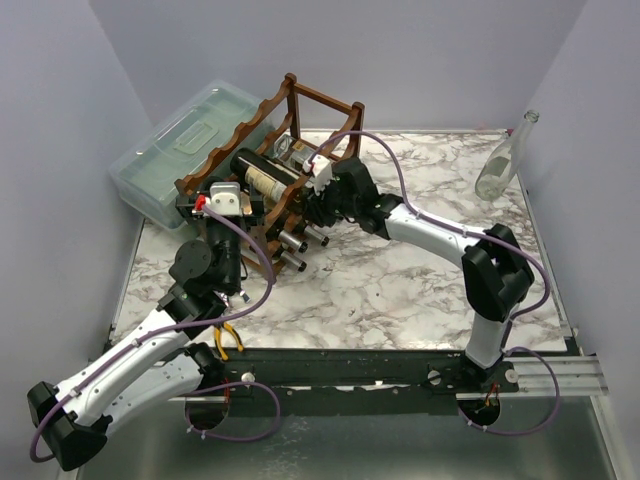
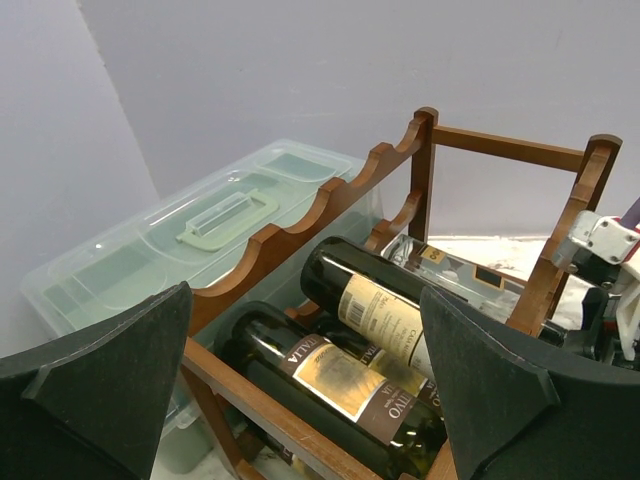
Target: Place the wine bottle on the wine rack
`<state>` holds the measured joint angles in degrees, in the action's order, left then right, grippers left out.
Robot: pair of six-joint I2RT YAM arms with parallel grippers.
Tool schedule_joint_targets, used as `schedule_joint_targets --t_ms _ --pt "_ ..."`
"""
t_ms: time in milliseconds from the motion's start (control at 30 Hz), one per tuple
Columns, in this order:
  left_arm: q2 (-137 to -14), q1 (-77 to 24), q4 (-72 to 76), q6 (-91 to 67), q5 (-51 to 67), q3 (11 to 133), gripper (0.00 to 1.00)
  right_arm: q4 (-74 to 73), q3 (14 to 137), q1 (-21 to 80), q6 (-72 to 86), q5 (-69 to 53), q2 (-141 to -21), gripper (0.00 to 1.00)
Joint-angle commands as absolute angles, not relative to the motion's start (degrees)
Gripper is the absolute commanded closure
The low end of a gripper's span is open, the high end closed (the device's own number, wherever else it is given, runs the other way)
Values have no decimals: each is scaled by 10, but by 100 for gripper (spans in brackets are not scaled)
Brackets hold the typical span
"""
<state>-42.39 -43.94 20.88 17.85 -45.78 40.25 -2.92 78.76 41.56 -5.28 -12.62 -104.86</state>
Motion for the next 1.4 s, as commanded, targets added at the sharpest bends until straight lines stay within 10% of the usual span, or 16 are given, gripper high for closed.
schedule_joint_targets --t_ms 0,300,500,667,1367 --pt "-417 -437 212 172 -452 409 4 72 822 417 -77 -140 -1061 99" --pt "-419 -436 211 171 -450 410 4 100 832 417 -71 -122 -1087 98" --pt "-426 -436 211 170 -450 409 4 117 817 417 -53 -115 -1086 49" --pt "-426 -436 211 169 -447 407 4 111 790 417 -46 -102 -1068 33" --pt "-433 -436 204 154 -436 409 4 132 563 394 -39 46 -846 21"
